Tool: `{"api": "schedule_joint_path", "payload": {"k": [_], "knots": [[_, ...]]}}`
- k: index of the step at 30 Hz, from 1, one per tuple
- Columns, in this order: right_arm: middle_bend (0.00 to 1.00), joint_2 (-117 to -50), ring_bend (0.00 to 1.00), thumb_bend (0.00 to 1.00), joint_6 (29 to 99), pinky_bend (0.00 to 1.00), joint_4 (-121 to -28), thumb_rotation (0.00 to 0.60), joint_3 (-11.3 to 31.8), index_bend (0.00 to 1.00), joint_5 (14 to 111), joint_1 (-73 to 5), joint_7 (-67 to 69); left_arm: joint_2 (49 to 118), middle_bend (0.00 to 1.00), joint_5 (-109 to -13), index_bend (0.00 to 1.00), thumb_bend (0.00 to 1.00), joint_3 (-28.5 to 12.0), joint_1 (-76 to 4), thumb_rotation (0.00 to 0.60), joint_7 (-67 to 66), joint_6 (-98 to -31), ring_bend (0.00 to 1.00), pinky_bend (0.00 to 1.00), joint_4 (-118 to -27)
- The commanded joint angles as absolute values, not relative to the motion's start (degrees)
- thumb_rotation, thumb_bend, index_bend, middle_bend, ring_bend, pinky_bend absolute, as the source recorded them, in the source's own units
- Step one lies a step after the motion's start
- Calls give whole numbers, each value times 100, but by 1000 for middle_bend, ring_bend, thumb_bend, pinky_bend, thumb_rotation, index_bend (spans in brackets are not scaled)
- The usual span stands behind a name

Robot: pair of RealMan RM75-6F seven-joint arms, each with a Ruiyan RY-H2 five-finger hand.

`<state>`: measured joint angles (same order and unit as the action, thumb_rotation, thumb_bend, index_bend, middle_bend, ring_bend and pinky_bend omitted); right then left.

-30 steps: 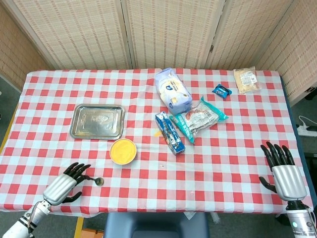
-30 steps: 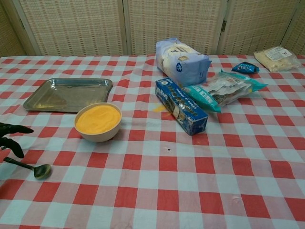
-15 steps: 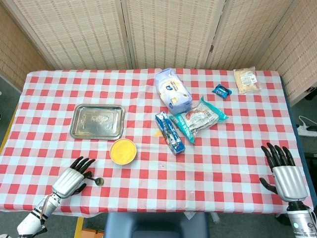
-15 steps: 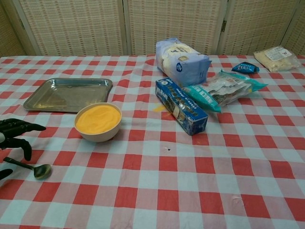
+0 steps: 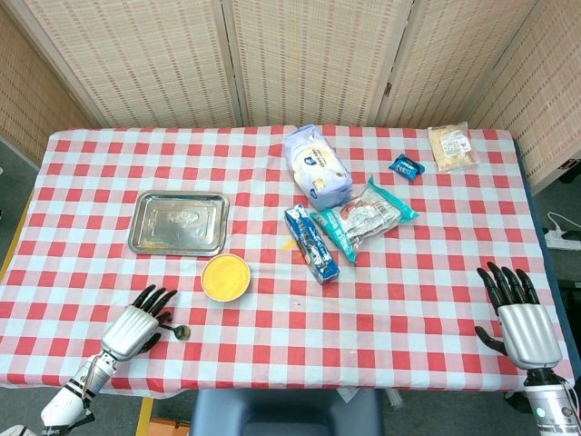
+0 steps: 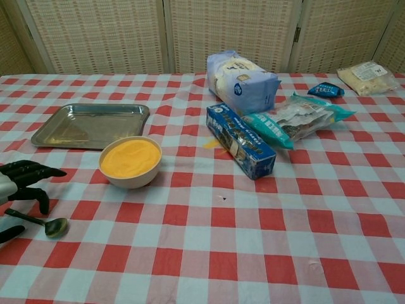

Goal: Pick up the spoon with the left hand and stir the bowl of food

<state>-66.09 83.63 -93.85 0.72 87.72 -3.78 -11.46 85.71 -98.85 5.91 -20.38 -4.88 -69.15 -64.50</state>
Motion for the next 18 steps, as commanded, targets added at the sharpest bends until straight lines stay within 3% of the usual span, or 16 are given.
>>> {"api": "schedule_joint_path", "payload": {"k": [1, 18], "knots": [[0, -6611, 0, 120, 8344, 0, -9388, 600, 72, 0, 8757, -380, -1152, 8626, 0, -9888, 421, 411, 608, -2037, 600, -486, -6956, 0, 20, -6392], [0, -6623, 0, 120, 8241, 0, -9416, 600, 79, 0, 8665, -397, -1232, 8865, 0, -9867, 512, 421, 672, -2078, 600, -309, -7077, 0, 21, -6066]]}}
